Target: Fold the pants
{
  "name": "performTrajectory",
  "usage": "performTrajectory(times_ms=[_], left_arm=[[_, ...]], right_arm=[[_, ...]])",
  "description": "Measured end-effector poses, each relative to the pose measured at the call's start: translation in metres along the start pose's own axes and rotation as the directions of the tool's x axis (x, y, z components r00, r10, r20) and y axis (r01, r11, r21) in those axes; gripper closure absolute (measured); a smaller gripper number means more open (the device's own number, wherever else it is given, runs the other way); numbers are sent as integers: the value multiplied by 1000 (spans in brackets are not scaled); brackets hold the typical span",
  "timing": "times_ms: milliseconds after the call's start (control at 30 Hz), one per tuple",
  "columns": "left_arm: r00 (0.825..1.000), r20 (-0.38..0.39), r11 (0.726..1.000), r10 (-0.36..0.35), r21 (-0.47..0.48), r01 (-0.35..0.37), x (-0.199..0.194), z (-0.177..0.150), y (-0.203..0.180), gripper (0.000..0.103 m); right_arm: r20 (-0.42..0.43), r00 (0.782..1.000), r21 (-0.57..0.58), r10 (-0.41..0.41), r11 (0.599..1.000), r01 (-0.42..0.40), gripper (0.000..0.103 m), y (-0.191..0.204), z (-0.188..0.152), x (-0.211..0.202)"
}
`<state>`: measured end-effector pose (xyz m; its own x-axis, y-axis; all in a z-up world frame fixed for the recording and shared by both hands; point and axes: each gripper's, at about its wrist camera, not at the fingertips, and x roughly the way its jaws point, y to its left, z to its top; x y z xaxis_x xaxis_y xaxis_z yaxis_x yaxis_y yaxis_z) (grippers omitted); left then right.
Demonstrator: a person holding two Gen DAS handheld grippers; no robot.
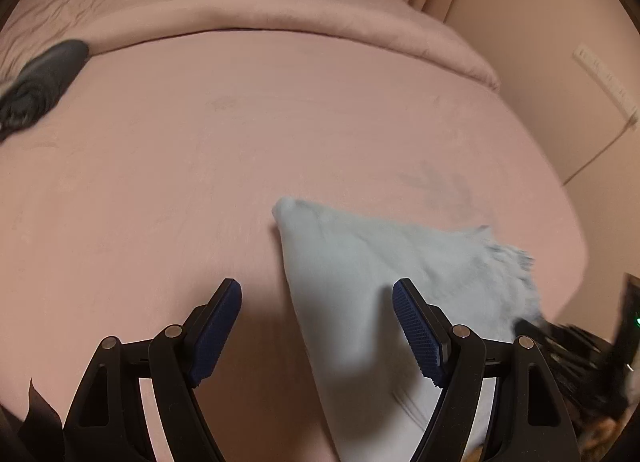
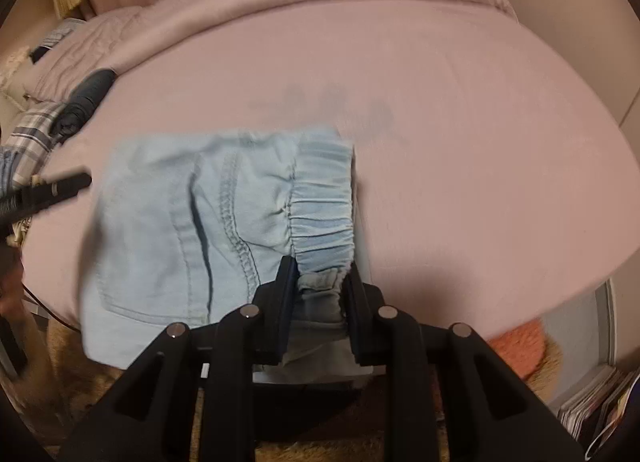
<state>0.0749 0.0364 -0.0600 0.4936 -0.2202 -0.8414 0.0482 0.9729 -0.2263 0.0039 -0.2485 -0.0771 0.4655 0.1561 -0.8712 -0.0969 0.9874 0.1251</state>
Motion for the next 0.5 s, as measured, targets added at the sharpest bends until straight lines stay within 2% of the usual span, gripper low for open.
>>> performTrajectory(times_ms=[100, 133, 200, 300, 500], left_arm=[[997, -49, 998, 55, 25, -54, 33, 6, 1, 25], [996, -66, 998, 53, 23, -52, 42, 6, 4, 25], [995, -98, 999, 7, -37, -11, 55, 6, 15, 25], [994, -97, 993, -46, -115, 35, 50, -2, 26, 25], [993, -91, 991, -77, -116, 67, 29, -36, 33, 25]], right_arm=[[8, 1000, 13, 28, 1000, -28, 78, -5, 3, -5], [7, 1000, 14, 29, 999, -29, 78, -5, 2, -5], [6, 1000, 14, 24, 1000, -24, 78, -8, -1, -5], [4, 1000, 15, 11, 1000, -11, 75, -5, -2, -5], [2, 1000, 14, -8, 1000, 8, 68, -10, -2, -6]])
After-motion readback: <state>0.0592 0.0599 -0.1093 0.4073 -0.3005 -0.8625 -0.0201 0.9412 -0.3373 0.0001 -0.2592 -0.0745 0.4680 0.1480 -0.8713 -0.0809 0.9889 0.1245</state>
